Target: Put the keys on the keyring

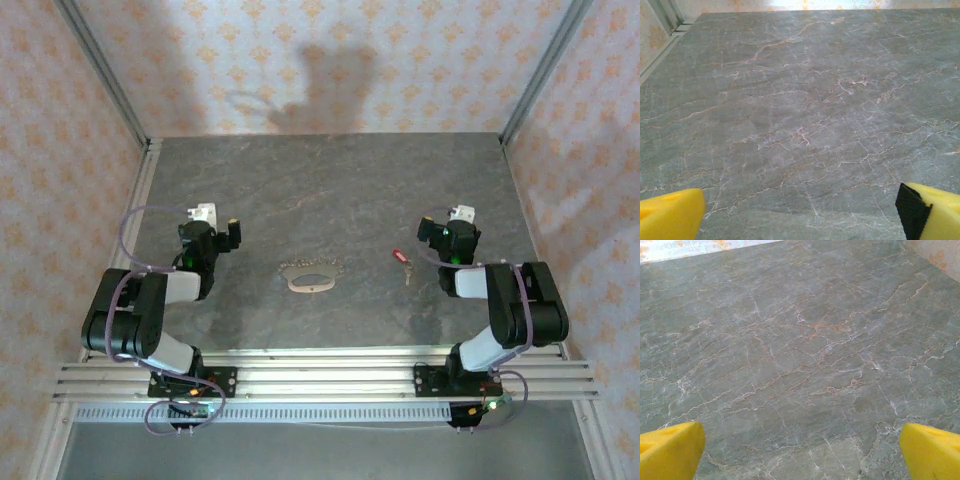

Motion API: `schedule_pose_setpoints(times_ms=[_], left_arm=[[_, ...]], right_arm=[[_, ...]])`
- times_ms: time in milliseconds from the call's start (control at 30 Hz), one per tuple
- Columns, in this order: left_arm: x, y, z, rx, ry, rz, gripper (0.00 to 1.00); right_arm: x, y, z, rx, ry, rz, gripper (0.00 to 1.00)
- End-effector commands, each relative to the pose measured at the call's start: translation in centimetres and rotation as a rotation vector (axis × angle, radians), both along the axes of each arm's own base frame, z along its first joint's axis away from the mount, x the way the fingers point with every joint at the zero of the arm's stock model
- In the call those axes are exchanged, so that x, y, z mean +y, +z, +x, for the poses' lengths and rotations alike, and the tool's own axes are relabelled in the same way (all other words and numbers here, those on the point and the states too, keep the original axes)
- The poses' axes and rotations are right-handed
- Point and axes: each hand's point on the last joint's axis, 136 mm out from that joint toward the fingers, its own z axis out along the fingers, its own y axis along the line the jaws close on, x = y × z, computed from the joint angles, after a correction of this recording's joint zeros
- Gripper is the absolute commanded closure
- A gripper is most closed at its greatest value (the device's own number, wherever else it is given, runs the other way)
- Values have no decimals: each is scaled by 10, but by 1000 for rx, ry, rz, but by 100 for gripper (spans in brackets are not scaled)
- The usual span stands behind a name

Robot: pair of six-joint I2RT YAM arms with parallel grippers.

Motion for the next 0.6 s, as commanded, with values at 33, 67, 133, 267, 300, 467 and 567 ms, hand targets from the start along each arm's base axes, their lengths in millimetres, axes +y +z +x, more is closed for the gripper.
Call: schedule_pose_setpoints(times_ms=[33, 67, 133, 267, 300, 467, 567], left_arm=[[3, 7, 5, -14, 9, -5, 0], [3, 6, 5, -13, 9, -5, 0], [2, 7, 6, -13, 8, -7, 0], [2, 7, 6, -12, 6, -11, 0], [2, 6, 6, -11, 5, -12, 0], [3, 6, 6, -10, 7, -11, 0], [2, 6, 6, -10, 6, -10, 0]], right_arm=[[-1, 11, 4, -30, 4, -7, 1], [-1, 12, 4, -31, 4, -6, 1], [-1, 11, 4, -30, 4, -7, 1], [-1, 11, 4, -29, 4, -6, 1], [-2, 11, 5, -27, 2, -1, 1], [-3, 10, 5, -27, 10, 19, 1], [-3, 11, 5, -30, 10, 20, 1]])
